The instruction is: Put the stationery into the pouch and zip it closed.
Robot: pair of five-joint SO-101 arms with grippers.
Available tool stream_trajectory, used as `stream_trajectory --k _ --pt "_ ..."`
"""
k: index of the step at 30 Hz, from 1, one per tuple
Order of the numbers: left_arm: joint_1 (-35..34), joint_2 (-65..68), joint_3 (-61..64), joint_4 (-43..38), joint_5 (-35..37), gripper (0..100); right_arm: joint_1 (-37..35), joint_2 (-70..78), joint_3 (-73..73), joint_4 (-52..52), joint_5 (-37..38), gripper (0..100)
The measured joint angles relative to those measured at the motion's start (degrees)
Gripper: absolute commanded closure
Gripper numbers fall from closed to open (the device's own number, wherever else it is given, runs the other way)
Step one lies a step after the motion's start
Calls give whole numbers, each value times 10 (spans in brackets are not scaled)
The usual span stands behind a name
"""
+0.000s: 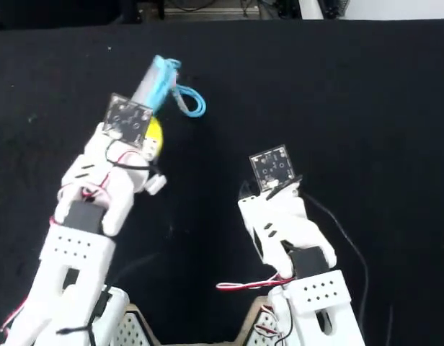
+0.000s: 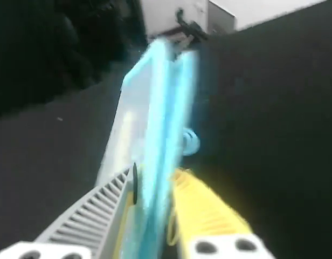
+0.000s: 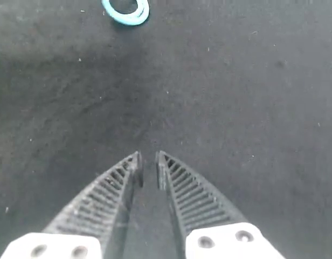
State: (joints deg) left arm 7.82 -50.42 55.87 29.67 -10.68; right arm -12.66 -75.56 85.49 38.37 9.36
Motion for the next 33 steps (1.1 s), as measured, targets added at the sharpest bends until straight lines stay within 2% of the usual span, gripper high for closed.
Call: stream_trajectory --k 4,8,15,21,25,30,33 --pt "15 38 -5 6 61 815 0 0 0 0 0 942" --pt "39 39 -24 53 76 812 0 0 10 -9 0 942" --pt "57 19 -113 209 77 811 0 0 27 -44 0 942" --pt "9 8 -124 258 25 813 0 0 27 -45 0 942" --pt "-25 8 -127 246 21 812 0 0 27 -47 0 942" --pt "-63 4 -113 144 20 815 0 0 27 -47 0 942" --pt "-61 4 -111 119 20 815 0 0 27 -47 0 942"
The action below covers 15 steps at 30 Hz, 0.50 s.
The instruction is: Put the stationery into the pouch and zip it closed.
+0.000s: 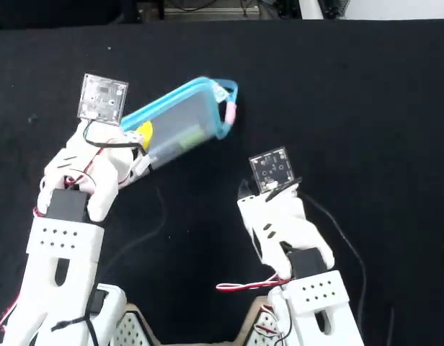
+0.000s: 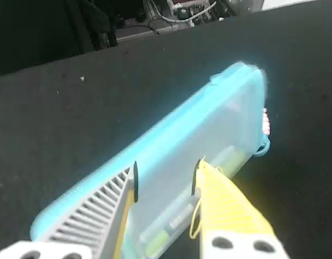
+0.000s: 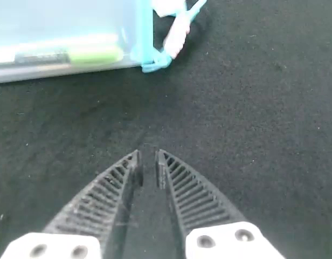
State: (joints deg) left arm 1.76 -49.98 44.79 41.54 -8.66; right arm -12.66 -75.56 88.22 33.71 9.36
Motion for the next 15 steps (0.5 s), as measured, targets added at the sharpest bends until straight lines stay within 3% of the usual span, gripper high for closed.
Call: stream_trajectory --k 9,13,15 --pt "-6 0 -13 -4 0 816 0 0 0 0 0 943" --pt "-7 -1 -13 77 -4 827 0 0 0 0 0 944" --pt "-7 -4 -13 131 -4 888 0 0 0 0 0 943"
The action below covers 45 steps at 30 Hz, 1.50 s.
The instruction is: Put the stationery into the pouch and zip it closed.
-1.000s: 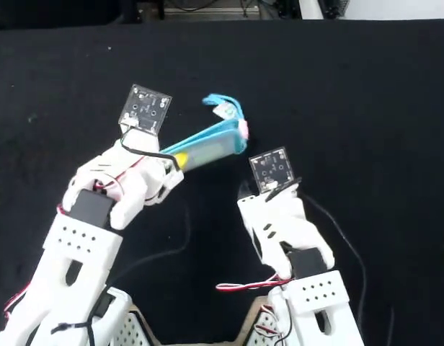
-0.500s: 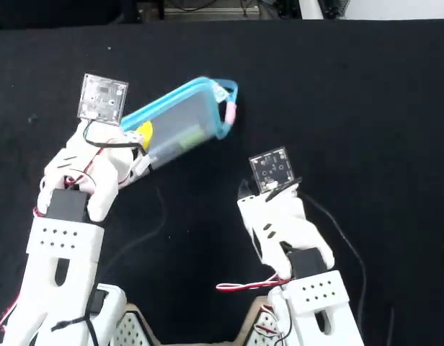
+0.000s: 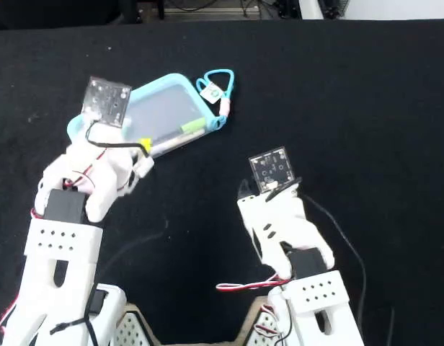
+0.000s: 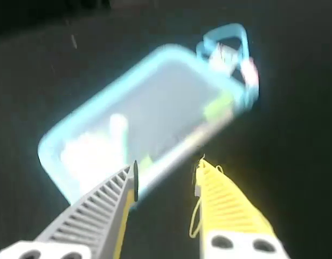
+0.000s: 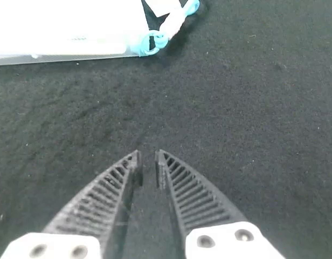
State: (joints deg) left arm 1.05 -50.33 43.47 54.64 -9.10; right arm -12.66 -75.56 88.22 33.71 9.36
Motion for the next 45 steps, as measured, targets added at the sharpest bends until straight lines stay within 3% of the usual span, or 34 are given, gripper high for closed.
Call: stream_trajectory --k 2,5,13,17,25,29,35,45 --pt "1 -11 2 55 0 973 0 0 0 0 0 943" --pt "1 -36 40 86 -2 942 0 0 0 0 0 943" --pt "-75 -158 236 68 -4 940 3 0 1 4 0 945" --pt "-131 -265 308 66 -4 938 11 0 1 65 0 944" --pt "-145 -518 439 65 -4 938 14 -82 58 108 0 942" --pt "-145 -525 463 65 -4 941 14 -170 73 171 1 942" --pt "-146 -520 522 65 -4 942 13 -274 76 350 2 942" --pt "-146 -518 526 155 -4 941 19 -275 86 387 2 942"
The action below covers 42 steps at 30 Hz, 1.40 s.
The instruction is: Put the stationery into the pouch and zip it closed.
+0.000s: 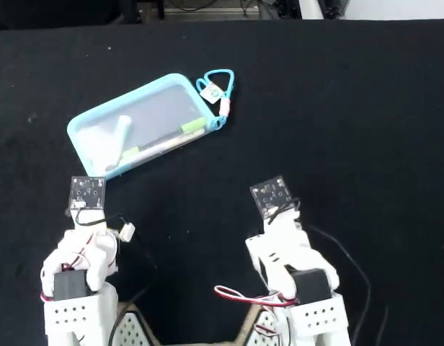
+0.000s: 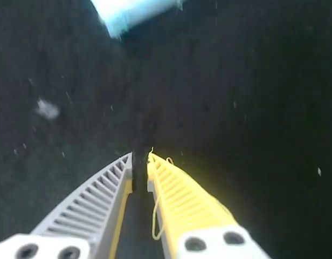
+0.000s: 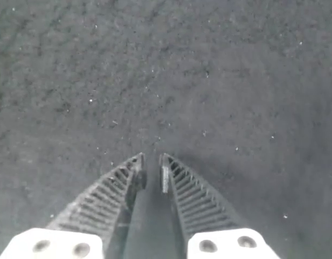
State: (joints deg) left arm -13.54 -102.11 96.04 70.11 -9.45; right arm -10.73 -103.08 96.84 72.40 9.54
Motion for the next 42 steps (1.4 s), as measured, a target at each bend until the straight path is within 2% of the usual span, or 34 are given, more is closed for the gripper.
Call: stream_trajectory --k 9,13,42 --pt "0 0 0 12 0 941 157 0 0 9 0 945" --pt "0 0 0 12 0 941 198 0 0 9 0 945" --pt "0 -23 0 15 0 941 203 0 0 21 0 945"
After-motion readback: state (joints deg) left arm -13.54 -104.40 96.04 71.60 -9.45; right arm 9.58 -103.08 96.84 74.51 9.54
